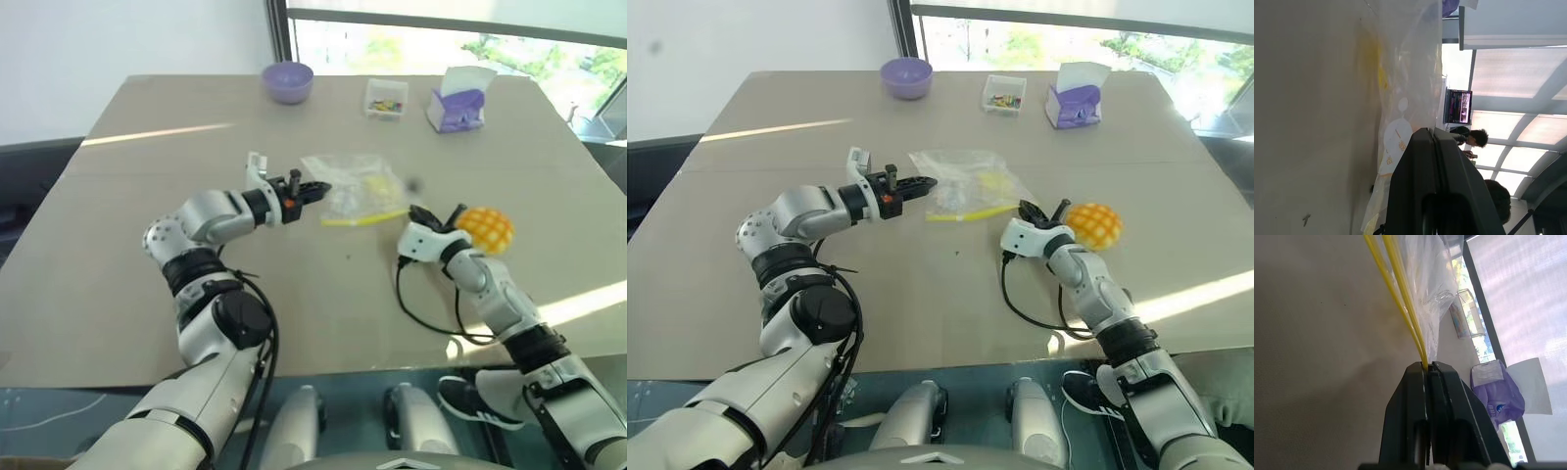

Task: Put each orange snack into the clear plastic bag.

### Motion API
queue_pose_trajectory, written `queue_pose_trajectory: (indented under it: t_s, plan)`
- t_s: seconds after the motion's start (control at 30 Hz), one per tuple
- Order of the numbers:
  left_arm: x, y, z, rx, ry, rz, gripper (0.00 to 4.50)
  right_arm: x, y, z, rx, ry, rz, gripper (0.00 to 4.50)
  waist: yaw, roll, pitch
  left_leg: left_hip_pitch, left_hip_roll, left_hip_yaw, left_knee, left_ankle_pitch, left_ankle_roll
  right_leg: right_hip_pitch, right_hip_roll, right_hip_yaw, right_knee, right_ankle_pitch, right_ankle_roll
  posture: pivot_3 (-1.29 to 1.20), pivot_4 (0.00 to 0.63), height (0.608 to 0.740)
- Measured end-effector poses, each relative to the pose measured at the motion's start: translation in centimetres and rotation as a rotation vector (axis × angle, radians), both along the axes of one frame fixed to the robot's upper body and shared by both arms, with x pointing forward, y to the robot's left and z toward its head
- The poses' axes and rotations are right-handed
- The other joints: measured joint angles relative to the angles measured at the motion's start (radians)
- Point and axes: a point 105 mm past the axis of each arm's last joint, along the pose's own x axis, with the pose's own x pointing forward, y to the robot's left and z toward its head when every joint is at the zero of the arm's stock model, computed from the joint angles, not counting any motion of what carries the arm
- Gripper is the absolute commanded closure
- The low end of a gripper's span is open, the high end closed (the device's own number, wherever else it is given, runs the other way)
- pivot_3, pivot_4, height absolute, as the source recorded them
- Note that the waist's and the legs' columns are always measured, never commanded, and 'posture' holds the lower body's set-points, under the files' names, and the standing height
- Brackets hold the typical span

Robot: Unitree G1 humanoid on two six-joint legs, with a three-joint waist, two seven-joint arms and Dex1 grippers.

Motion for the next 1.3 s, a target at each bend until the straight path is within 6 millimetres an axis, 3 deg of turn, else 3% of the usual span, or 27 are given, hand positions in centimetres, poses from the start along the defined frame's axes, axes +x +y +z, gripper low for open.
queue_pose_trajectory:
  t_s: [0.23, 0.27, 0.33, 0.37, 0.47, 0.5, 0.53, 0.67, 0.8, 1.0, 1.3]
  plan:
    - [-0.3, 0.2, 0.3, 0.041, -0.039, -0.013, 4.5, 0.1, 0.6, 0.1, 0.024, 0.008, 0.008, 4.47, -0.003, 0.0, 0.0, 0.0, 0.0, 0.0, 0.0, 0.0, 0.0, 0.0, 0.0, 0.0, 0.0, 0.0, 0.0, 0.0, 0.15, 0.74]
    - [-0.8, 0.9, 0.0, 0.11, -0.071, -0.016, 4.09, 0.1, 0.8, 0.1, 0.042, 0.02, 0.008, 4.5, -0.009, 0.0, 0.0, 0.0, 0.0, 0.0, -0.001, 0.0, 0.0, 0.0, 0.0, 0.001, 0.0, 0.0, 0.0, 0.0, 0.15, 0.74]
    - [-1.5, 2.2, -0.6, 0.204, -0.106, -0.013, 3.73, 0.1, 1.1, 0.2, 0.076, 0.04, 0.008, 4.5, -0.019, 0.0, 0.0, 0.0, 0.0, 0.001, -0.002, 0.0, 0.0, -0.001, 0.0, 0.001, 0.0, 0.0, 0.0, 0.0, 0.15, 0.74]
    - [-1.7, 2.5, -0.7, 0.233, -0.113, -0.014, 3.26, 0.1, 1.1, 0.3, 0.086, 0.043, 0.005, 4.5, -0.023, 0.0, 0.0, 0.0, 0.001, 0.001, -0.002, 0.0, 0.0, -0.001, 0.0, 0.001, 0.0, 0.0, 0.0, 0.0, 0.15, 0.74]
    - [-3.4, 4.2, -1.5, 0.479, -0.217, -0.055, 2.18, 0.3, 0.9, 0.8, 0.146, 0.077, -0.005, 4.5, -0.026, 0.001, 0.001, 0.0, 0.001, 0.001, -0.003, 0.0, 0.0, -0.002, 0.0, 0.003, 0.0, 0.0, 0.0, 0.0, 0.15, 0.74]
    - [-4.1, 5.2, -1.5, 0.65, -0.34, -0.071, 1.75, 0.1, 1.5, 1.2, 0.169, 0.093, 0.008, 4.5, -0.03, 0.001, 0.001, 0.0, 0.001, 0.003, -0.005, 0.0, -0.001, -0.004, 0.001, 0.005, 0.0, 0.0, -0.001, 0.0, 0.15, 0.74]
    - [-4.4, 5.3, -1.2, 0.703, -0.399, -0.088, 1.75, 0.0, 1.6, 1.3, 0.174, 0.097, 0.009, 4.5, -0.026, 0.002, 0.001, 0.001, 0.001, 0.003, -0.007, 0.001, -0.001, -0.004, 0.001, 0.006, 0.0, 0.0, -0.001, 0.0, 0.15, 0.74]
    - [-6.6, 3.9, 0.0, 0.922, -0.921, -0.332, 1.75, -0.4, 3.4, 2.8, 0.246, 0.128, 0.008, 4.5, -0.013, 0.004, 0.001, 0.001, 0.001, 0.005, -0.012, 0.001, -0.002, -0.006, 0.001, 0.005, -0.002, 0.0, -0.001, 0.0, 0.15, 0.74]
    - [-8.2, 2.1, -0.5, 0.899, -1.105, -0.49, 1.75, -0.5, 3.9, 3.4, 0.259, 0.173, -0.003, 4.5, -0.001, 0.003, 0.001, 0.0, 0.001, 0.005, -0.012, -0.001, 0.002, -0.006, 0.001, 0.005, -0.003, 0.0, -0.001, 0.0, 0.15, 0.74]
    - [-8.3, 1.9, -1.1, 1.054, -1.22, -0.562, 1.75, -0.3, 4.1, 4.0, 0.272, 0.195, -0.026, 4.5, 0.0, 0.004, 0.002, -0.001, 0.002, 0.005, -0.012, -0.001, 0.003, -0.007, 0.002, 0.005, -0.002, 0.0, -0.001, 0.0, 0.15, 0.74]
    - [-5.3, 1.7, -2.2, 1.192, -1.191, -0.456, 1.75, -0.4, 4.3, 4.0, 0.272, 0.219, -0.031, 4.5, -0.001, 0.004, 0.002, -0.001, 0.002, 0.004, -0.011, -0.002, 0.004, -0.007, 0.003, 0.004, -0.002, 0.0, -0.001, 0.0, 0.15, 0.74]
